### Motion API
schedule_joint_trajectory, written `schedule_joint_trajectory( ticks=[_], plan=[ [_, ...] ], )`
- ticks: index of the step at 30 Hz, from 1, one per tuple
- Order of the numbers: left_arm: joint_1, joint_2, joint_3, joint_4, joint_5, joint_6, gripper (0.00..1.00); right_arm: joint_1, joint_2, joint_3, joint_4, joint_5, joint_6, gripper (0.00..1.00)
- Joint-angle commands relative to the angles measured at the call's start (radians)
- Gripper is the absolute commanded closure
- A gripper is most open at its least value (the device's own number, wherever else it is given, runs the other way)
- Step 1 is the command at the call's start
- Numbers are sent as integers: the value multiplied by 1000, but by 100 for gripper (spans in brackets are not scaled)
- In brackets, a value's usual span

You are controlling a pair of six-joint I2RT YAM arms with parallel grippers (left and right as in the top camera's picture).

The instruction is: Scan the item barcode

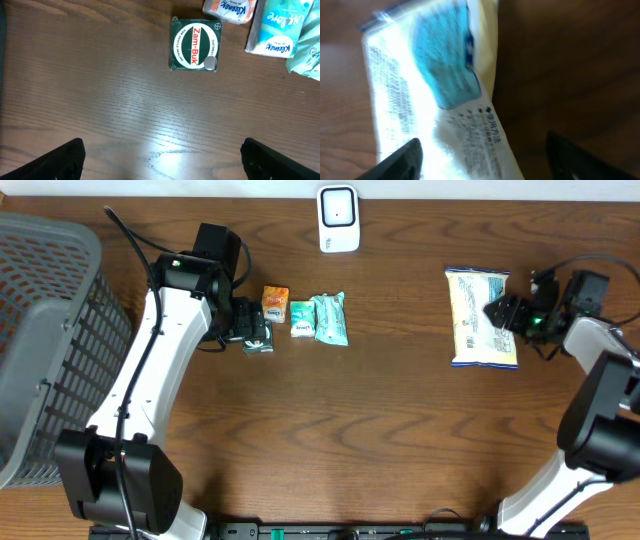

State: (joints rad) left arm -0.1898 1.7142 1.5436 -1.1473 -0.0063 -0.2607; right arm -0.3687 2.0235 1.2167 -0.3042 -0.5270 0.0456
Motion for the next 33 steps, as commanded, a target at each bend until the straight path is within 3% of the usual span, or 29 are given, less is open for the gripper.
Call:
schedule_joint_trajectory(
  ticks=[1,4,5,6,8,14,18,25,33],
  plan=[
    [5,-3,13,-3,-10,6,2,-13,42,5,1,-122,-16,42],
    [5,-3,13,-3,-10,6,2,-8,66,5,5,-230,-48,46],
    [5,-3,13,-3,-10,6,2,-7,70,5,7,-247,-47,54],
    [5,-3,13,-3,-10,6,2,-5,71,5,10,-257,-47,65],
    [5,-3,13,-3,-10,6,2,1,71,5,14,-259,-47,99],
    [5,-3,13,-3,-10,6,2,24,29,7,21,-348,-39,99],
    [5,-3,13,-3,-10,6,3,59,-66,7,12,-295,-40,99],
    [5,-3,13,-3,-10,6,3,242,-266,7,-87,108,-130,99],
    [5,-3,13,-3,-10,6,2,539,-245,5,-157,587,-167,99]
  ],
)
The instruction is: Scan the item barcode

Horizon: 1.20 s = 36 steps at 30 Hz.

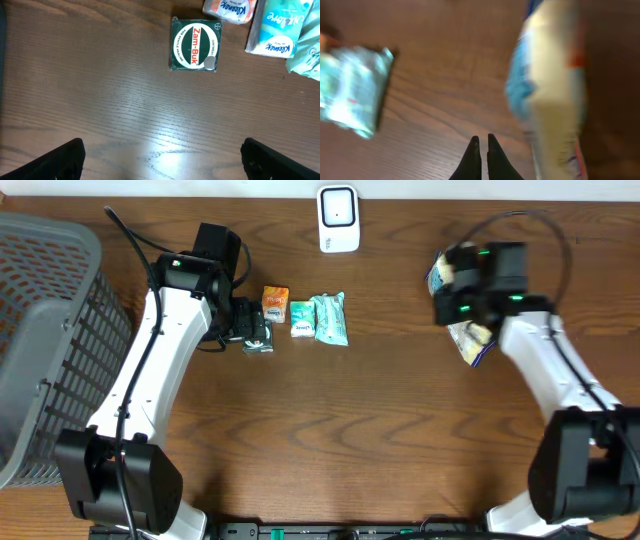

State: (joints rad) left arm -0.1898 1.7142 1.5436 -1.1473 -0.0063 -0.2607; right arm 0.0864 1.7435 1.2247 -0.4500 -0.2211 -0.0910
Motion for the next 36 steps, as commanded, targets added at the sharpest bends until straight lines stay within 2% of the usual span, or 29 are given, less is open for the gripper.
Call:
schedule_joint_trajectory(
  ticks=[1,3,8,13,19,26,31,36],
  plan=[
    [5,-3,13,-3,-10,6,2,116,45,-3,-13,326,-31,99],
    [5,-3,13,-3,-10,6,2,209,82,-3,-14,441,-30,99],
    [5,-3,13,-3,-10,6,2,302,116,-3,1,578,-11,99],
    [5,-3,13,-3,-10,6,2,317,95,35,7,575,74,99],
    [5,-3,13,-3,-10,6,2,275,15,106,-7,521,87,97],
    [5,-3,13,-3,-10,6,2,172,29,127,-24,373,67,39],
    [5,-3,13,-3,-10,6,2,99,117,127,-47,202,41,27],
    [5,-3,13,-3,-10,6,3,84,227,126,-71,136,-1,23]
  ],
)
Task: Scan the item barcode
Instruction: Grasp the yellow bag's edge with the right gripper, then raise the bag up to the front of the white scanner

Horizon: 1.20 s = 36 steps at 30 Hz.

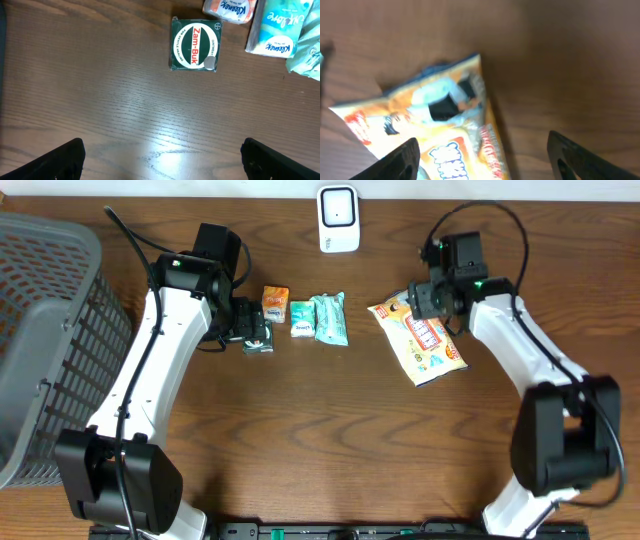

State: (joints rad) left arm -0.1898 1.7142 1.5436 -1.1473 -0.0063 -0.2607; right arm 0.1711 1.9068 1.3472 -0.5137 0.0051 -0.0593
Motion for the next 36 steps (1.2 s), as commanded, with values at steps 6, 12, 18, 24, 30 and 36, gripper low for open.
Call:
schedule_joint_trajectory(
  ticks=[6,12,18,24,30,36],
  plan=[
    [5,-3,13,-3,-10,6,2,1,197,4,-23,-90,-43,49],
    [5,-3,13,-3,-10,6,2,3,217,4,-29,-95,-43,92],
    [5,-3,13,-3,-10,6,2,28,196,10,-24,-94,-43,99],
    [5,-3,13,-3,-10,6,2,62,148,67,-16,-94,-21,99],
    [5,-3,13,-3,-10,6,2,89,72,149,69,-95,58,99],
    [5,-3,13,-3,-10,6,2,119,45,164,249,-168,93,99]
  ],
)
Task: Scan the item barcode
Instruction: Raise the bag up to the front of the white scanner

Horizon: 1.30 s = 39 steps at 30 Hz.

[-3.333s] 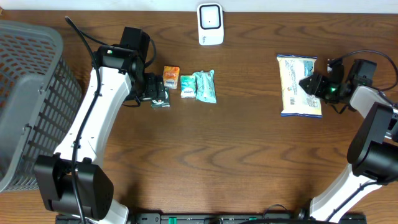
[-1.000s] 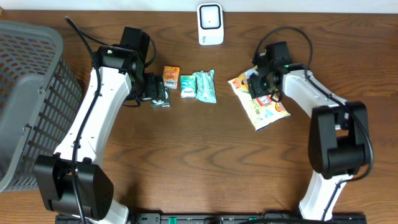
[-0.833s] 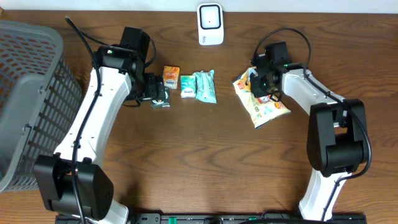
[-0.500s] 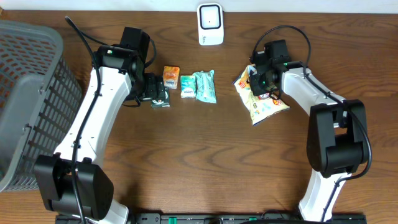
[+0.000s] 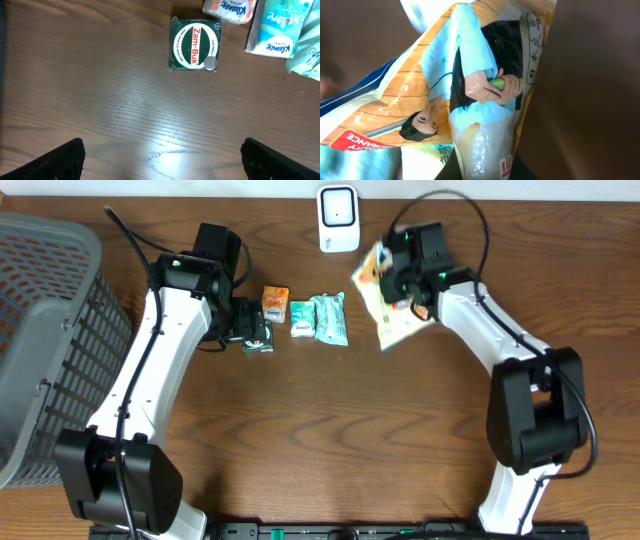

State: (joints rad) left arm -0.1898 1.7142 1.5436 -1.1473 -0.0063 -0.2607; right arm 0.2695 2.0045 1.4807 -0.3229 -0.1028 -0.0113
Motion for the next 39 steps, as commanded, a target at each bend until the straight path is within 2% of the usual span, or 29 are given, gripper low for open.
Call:
schedule_joint_trajectory(
  ticks=[1,6,18,25,30,39],
  plan=[
    [5,-3,13,-3,-10,6,3,27,-52,31,79,-76,50,99],
    [5,-3,13,-3,-10,6,2,62,-52,31,170,-86,132,99],
    [5,-3,13,-3,-10,6,2,101,-44,31,383,-78,140,99],
    [5,-3,13,-3,-10,6,2,101,23,45,530,-34,209,99],
    [5,-3,13,-3,-10,6,2,101,105,124,541,21,219,99],
    [5,-3,13,-3,-10,6,2,89,347,410,539,34,194,99]
  ],
)
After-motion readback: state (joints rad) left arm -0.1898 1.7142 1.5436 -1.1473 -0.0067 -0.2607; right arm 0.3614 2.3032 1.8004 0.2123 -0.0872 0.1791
